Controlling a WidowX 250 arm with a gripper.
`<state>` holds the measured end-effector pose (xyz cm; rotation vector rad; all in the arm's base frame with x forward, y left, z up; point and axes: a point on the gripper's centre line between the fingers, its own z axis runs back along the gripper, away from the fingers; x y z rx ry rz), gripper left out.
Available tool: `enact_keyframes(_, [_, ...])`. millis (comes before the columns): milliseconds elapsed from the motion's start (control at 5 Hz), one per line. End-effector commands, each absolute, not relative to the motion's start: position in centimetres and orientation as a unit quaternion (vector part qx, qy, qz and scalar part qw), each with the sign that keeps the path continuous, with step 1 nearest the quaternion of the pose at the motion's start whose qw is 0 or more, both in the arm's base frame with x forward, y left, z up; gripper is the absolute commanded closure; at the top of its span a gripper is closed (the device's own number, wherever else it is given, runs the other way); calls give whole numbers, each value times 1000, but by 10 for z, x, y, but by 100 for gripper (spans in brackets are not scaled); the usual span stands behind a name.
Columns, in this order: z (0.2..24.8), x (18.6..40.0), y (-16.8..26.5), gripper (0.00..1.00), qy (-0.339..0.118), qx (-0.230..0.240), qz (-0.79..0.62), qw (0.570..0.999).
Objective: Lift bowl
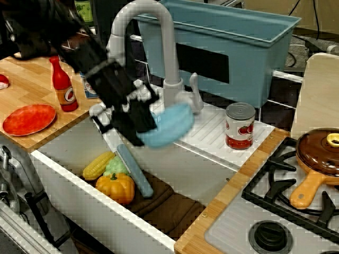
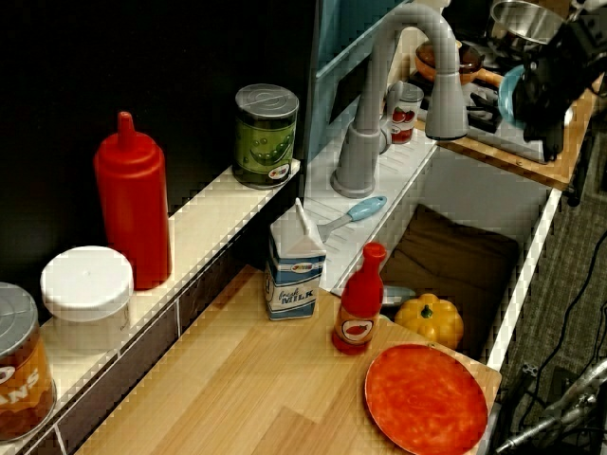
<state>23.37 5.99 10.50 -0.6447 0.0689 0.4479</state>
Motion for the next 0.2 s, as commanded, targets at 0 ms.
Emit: enact_keyframes(0, [150, 225, 78, 100, -7, -311, 200, 929])
